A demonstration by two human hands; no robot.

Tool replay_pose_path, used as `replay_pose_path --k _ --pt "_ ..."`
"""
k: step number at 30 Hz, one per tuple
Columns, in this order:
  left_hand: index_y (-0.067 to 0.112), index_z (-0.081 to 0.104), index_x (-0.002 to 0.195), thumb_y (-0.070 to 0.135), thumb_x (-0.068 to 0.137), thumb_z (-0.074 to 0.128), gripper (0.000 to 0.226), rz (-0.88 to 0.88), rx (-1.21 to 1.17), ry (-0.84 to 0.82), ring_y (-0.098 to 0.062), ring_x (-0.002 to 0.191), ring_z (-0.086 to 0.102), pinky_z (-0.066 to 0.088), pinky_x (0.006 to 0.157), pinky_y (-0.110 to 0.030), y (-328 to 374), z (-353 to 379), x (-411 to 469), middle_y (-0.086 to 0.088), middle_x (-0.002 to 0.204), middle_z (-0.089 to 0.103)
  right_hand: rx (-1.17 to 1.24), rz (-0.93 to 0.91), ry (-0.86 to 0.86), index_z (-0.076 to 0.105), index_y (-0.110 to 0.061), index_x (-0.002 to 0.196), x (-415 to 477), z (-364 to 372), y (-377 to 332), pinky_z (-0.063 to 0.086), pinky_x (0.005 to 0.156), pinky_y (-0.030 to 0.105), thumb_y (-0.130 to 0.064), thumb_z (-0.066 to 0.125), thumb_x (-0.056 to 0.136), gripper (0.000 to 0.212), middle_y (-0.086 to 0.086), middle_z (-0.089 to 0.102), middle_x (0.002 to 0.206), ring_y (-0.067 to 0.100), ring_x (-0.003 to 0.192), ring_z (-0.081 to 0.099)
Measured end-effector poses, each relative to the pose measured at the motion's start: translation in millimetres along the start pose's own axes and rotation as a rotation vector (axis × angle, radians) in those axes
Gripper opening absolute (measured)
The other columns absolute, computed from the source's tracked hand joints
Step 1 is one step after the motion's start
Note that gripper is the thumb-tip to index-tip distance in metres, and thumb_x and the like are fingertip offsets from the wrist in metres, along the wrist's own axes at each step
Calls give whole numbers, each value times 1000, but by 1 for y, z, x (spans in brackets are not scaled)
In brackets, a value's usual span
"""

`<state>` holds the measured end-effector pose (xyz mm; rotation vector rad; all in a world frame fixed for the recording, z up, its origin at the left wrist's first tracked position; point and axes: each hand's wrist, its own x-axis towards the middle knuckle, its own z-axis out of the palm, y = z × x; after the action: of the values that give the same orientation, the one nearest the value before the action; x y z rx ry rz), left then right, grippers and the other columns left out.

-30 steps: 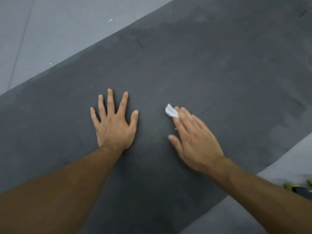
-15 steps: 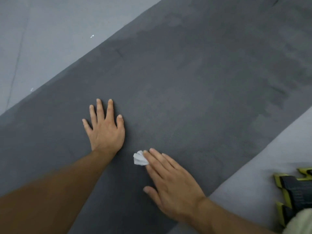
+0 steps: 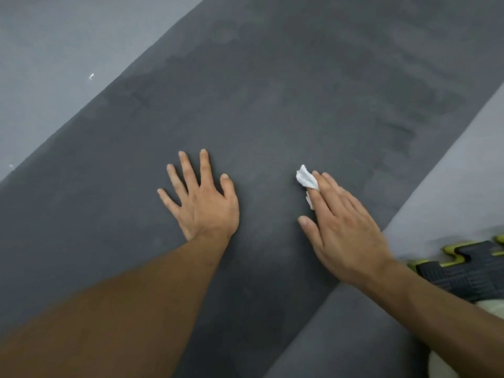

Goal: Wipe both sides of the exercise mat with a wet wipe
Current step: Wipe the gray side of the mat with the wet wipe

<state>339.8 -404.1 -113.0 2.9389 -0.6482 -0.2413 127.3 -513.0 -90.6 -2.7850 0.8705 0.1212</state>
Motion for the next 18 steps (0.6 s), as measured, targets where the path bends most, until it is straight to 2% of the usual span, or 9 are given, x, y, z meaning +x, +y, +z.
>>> replay_pose_path --k 2,5,8,11,13,18 --pt "41 5 164 60 98 16 69 10 8 2 -24 160 -8 -5 125 -61 0 0 1 5 174 -6 30 -77 -12 40 -3 156 -8 -1 -10 27 126 42 -51 31 106 70 8 25 170 22 158 21" --pt "41 6 164 63 96 13 72 12 7 8 -24 160 -7 -4 125 -61 1 2 2 5 174 -4 52 -278 -75 35 -7 160 -37 6 -30 17 127 37 -56 36 106 73 4 21 172 18 160 12" --pt "41 6 164 62 98 16 70 15 5 3 -24 160 -7 -3 125 -62 -1 2 2 5 174 -4 24 -429 -84 33 -8 160 -67 15 -42 20 125 37 -64 39 103 80 4 21 172 19 159 14" --pt "41 8 164 61 101 22 68 19 3 6 -25 160 -6 -2 125 -62 -1 3 2 4 174 -3 -9 -474 -85 39 -8 158 -75 16 -38 21 124 36 -69 34 103 81 3 22 171 18 159 16" --pt "40 9 164 65 101 23 69 22 4 7 -26 159 -7 -3 125 -63 -1 3 2 3 174 -3 -17 -393 -73 40 -8 158 -65 10 -25 19 124 38 -67 31 105 80 4 22 171 18 159 15" --pt "41 8 164 79 96 16 78 44 11 -4 -31 159 -9 -4 124 -64 -2 3 3 -1 174 -4 -29 50 40 43 -4 154 -18 -4 37 22 127 43 -58 26 106 74 13 30 168 27 156 25"
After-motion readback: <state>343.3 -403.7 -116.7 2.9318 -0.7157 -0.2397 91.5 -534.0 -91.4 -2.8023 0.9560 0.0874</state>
